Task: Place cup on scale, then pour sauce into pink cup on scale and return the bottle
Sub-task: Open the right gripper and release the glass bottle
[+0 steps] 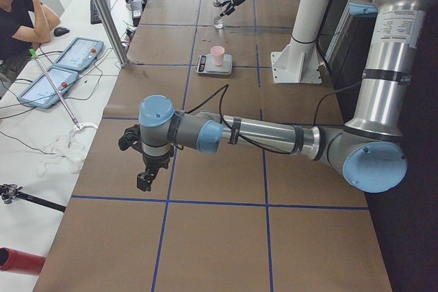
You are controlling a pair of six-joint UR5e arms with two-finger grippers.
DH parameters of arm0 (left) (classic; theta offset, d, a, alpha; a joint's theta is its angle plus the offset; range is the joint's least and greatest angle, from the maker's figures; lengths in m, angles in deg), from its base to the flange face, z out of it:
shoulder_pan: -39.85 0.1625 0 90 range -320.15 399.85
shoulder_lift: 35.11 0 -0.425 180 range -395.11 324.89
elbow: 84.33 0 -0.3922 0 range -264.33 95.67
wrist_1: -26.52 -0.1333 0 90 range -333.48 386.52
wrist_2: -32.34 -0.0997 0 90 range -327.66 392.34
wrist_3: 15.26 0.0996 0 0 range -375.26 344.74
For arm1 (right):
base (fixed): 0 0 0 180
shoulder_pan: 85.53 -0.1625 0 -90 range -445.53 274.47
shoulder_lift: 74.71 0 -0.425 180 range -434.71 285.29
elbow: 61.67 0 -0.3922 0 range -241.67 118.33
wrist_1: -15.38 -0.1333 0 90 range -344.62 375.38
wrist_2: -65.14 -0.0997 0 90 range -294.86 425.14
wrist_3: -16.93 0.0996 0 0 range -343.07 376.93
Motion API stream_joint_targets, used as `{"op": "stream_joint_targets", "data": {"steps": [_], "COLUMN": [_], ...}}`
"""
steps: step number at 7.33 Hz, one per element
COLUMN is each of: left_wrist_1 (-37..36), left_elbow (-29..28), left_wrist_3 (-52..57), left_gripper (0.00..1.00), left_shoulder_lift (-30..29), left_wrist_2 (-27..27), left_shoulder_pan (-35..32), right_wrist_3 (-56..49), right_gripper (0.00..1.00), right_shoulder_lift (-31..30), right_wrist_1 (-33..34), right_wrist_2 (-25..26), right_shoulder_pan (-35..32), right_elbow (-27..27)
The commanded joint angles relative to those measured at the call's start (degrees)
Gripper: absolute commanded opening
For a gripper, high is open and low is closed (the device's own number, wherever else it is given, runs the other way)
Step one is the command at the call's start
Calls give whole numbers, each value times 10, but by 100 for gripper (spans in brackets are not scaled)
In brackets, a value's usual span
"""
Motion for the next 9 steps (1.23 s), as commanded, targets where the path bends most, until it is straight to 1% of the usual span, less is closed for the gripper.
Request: {"op": "stream_joint_targets", "data": {"steps": [1,2,3,4,5,7,8,9], "left_wrist_1": [-1,0,0,0,0,0,1,1], "left_elbow": [1,1,0,0,0,0,-1,-1], "left_wrist_3": [0,0,0,1,2,3,3,3], "left_gripper": [100,100,100,100,100,100,100,100], "left_shoulder_lift": [0,0,1,1,1,0,0,0], "left_wrist_2": [0,0,-1,-1,-1,-1,-1,-1], "left_shoulder_pan": [-1,-1,-1,-1,-1,-1,-1,-1], "right_wrist_3": [0,0,8,12,12,42,48,48], "right_gripper": [99,99,99,99,99,99,99,100], "right_shoulder_lift": [-23,-48,-64,-75,-92,-88,-86,-84], "right_wrist_1": [3,4,4,6,40,249,306,355], "right_wrist_2": [-29,-57,-69,-100,-128,-211,-236,-291], "right_shoulder_pan": [0,0,0,0,0,0,0,-4], "right_elbow": [-10,-36,-43,-52,-86,-218,-259,-289]}}
